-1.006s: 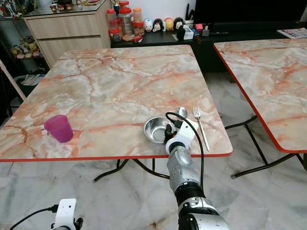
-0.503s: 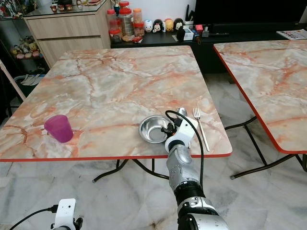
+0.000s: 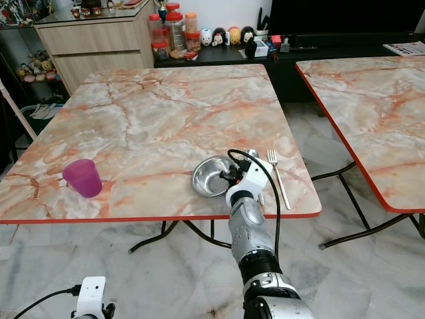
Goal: Setting the table
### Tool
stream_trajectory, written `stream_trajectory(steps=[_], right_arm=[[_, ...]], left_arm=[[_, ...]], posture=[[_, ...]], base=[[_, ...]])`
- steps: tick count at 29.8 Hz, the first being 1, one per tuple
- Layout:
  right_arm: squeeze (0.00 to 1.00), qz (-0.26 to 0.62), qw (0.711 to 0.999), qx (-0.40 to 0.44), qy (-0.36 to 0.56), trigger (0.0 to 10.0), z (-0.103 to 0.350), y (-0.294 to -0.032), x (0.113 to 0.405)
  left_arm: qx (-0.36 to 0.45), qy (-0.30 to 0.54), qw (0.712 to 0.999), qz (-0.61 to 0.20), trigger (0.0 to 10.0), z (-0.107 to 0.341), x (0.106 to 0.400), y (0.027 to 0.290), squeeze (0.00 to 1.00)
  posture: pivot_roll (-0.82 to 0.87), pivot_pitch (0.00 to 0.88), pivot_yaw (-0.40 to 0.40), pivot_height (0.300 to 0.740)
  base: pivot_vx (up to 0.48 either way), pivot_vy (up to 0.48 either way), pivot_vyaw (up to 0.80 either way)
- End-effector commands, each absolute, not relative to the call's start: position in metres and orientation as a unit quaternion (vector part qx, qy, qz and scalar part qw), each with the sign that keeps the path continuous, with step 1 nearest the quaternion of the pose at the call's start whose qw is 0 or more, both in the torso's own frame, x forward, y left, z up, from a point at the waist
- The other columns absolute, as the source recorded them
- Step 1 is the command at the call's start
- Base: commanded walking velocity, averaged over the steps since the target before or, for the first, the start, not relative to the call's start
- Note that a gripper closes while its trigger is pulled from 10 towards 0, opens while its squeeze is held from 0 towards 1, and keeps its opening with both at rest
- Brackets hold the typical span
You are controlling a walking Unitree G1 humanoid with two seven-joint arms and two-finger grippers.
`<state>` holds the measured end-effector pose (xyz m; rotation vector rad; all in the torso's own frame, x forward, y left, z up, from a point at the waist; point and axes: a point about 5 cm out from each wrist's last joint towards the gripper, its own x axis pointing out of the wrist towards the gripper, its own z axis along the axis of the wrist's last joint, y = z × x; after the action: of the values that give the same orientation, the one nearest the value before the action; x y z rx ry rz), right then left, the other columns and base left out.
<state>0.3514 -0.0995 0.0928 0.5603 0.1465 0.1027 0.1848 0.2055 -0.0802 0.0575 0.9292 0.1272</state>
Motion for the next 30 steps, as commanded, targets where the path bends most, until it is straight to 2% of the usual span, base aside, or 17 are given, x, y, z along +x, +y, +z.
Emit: stream_trajectory(steps=[1, 7, 10, 16, 30], right_arm=[[0.0, 0.114, 0.945, 0.305, 0.0, 10.0, 0.123, -0.079, 0.354], [0.0, 0.138, 0.918, 0.37, -0.034, 10.0, 0.137, -0.076, 0.355], [0.0, 0.148, 0.895, 0.417, -0.051, 10.0, 0.144, -0.08, 0.355], [0.0, 0.151, 0.906, 0.391, -0.057, 10.0, 0.146, -0.085, 0.356], [0.0, 0.142, 0.92, 0.357, -0.074, 10.0, 0.153, -0.094, 0.36]], left_arm=[[0.039, 0.452, 0.889, 0.066, 10.0, -0.081, 0.183, 0.209, 0.0], [0.05, 0.453, 0.888, 0.062, 10.0, -0.082, 0.182, 0.205, 0.0], [0.054, 0.454, 0.887, 0.064, 10.0, -0.082, 0.182, 0.203, 0.0], [0.079, 0.457, 0.884, 0.061, 10.0, -0.082, 0.182, 0.203, 0.0], [0.101, 0.463, 0.875, 0.099, 10.0, -0.084, 0.171, 0.217, 0.0]], posture=[[0.08, 0.0, 0.074, 0.74], [0.08, 0.0, 0.071, 0.74], [0.08, 0.0, 0.069, 0.74], [0.07, 0.0, 0.067, 0.74], [0.07, 0.0, 0.062, 0.74]], base=[[0.0, 0.0, 0.0], [0.0, 0.0, 0.0], [0.0, 0.0, 0.0], [0.0, -0.049, 0.0], [0.0, -0.432, 0.0]])
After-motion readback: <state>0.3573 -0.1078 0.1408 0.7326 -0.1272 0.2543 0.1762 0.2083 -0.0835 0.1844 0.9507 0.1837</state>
